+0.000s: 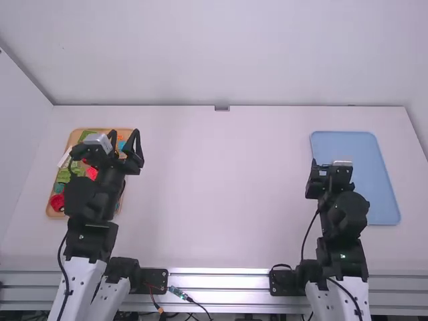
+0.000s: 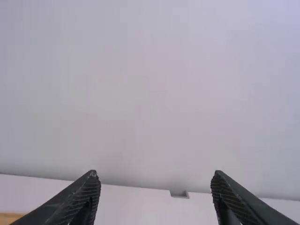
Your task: Assemble lego blocks to make yellow taxi
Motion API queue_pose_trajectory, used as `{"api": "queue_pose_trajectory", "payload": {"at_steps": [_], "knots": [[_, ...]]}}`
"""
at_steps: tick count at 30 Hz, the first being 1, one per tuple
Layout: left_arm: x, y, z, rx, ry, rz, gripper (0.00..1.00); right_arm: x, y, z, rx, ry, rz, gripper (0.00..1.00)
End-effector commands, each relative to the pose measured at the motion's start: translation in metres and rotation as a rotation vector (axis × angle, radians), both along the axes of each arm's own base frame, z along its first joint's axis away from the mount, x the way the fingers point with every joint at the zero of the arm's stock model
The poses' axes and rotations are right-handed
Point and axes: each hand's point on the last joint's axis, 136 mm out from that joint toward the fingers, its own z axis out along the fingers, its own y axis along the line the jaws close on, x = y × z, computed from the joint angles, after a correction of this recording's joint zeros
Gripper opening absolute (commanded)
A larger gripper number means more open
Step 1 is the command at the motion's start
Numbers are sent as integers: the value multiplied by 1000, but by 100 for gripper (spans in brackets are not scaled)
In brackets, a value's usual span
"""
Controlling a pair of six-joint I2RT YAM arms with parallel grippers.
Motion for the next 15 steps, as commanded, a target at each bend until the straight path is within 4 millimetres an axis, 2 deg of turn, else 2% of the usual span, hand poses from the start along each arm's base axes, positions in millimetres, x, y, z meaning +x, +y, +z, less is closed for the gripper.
{"api": "queue_pose_trajectory", "payload": {"at_steps": [1,3,11,15], "knots": [[4,0,21,-13,-28,2,68,2,2,24,5,-46,7,51],[12,0,29,-13,-22,1,72,5,2,29,4,-49,8,53],[47,-1,-6,-19,87,2,86,15,2,45,3,-50,8,60],[62,9,-29,-81,158,62,93,23,1,57,3,-51,8,65]]}}
